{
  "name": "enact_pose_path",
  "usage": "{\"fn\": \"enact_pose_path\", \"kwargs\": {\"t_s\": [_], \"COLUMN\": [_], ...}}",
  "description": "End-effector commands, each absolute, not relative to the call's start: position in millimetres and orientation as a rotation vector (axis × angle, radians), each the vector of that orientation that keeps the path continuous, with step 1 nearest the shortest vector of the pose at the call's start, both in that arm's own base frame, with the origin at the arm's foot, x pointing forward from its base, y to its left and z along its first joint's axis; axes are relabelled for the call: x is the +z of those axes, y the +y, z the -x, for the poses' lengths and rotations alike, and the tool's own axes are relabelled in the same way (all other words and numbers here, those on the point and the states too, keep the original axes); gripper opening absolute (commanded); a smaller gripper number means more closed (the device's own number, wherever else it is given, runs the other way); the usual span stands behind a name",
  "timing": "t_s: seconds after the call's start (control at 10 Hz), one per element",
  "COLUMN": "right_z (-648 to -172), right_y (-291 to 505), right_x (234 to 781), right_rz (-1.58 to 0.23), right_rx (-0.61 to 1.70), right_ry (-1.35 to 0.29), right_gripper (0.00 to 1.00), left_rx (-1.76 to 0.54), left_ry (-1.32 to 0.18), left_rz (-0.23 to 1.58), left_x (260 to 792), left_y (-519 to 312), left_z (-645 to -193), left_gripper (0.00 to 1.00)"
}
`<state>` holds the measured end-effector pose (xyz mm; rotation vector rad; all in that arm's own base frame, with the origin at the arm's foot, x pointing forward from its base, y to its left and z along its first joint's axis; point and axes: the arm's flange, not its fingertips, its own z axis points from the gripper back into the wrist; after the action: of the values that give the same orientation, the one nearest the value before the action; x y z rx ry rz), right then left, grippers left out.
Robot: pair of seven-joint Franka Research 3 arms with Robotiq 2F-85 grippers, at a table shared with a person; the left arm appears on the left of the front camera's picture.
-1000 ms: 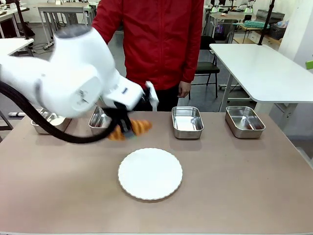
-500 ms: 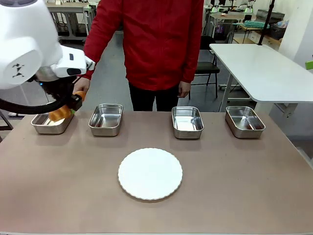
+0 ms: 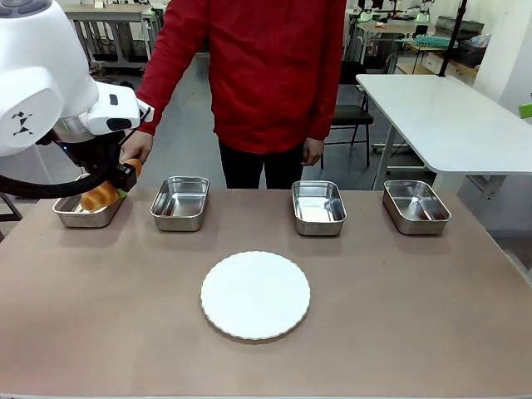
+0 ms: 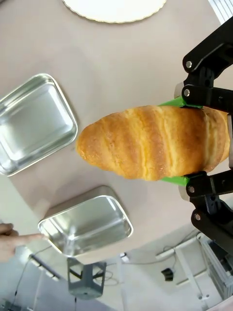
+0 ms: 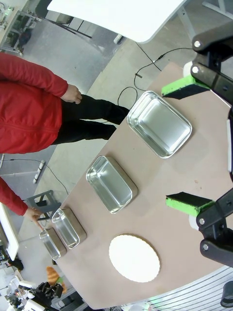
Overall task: Place the bread in the container.
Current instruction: Place the Butter Roll into the Airtight Container indicated by the human.
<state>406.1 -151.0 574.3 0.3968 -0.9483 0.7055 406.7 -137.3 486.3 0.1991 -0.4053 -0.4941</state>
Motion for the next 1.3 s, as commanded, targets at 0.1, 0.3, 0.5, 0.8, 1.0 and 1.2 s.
{"fn": "enact_pose_path", "kwargs": {"t_s": [0.1,0.3,0.5,0.8,1.0,1.2], "right_z": [-407,-407,-407,-407,-407,-407], "right_y": [-151,-151,-151,-151,-151,-151], "right_x": [576,576,576,576,576,576], "right_rz": [-0.407,-0.407,-0.407,-0.407,-0.407,-0.407], "right_rx": [0.709,0.709,0.709,0.709,0.709,0.709], "right_ry": [-0.964,-0.964,-0.964,-0.964,-0.964,-0.964], "right_gripper": [1.0,1.0,1.0,1.0,1.0,1.0], "left_rx": [-0.383,-0.288,-0.269,-0.245,-0.251,-0.243], "left_ry": [-0.371,-0.35,-0.322,-0.312,-0.292,-0.285], "left_rz": [-0.165,-0.124,-0.097,-0.094,-0.093,-0.091], "left_x": [480,474,451,419,402,393], "left_y": [-112,-66,-33,-1,11,20], "left_z": [-443,-496,-531,-567,-585,-598], "left_gripper": [0.52,0.52,0.52,0.52,0.52,0.52]}}
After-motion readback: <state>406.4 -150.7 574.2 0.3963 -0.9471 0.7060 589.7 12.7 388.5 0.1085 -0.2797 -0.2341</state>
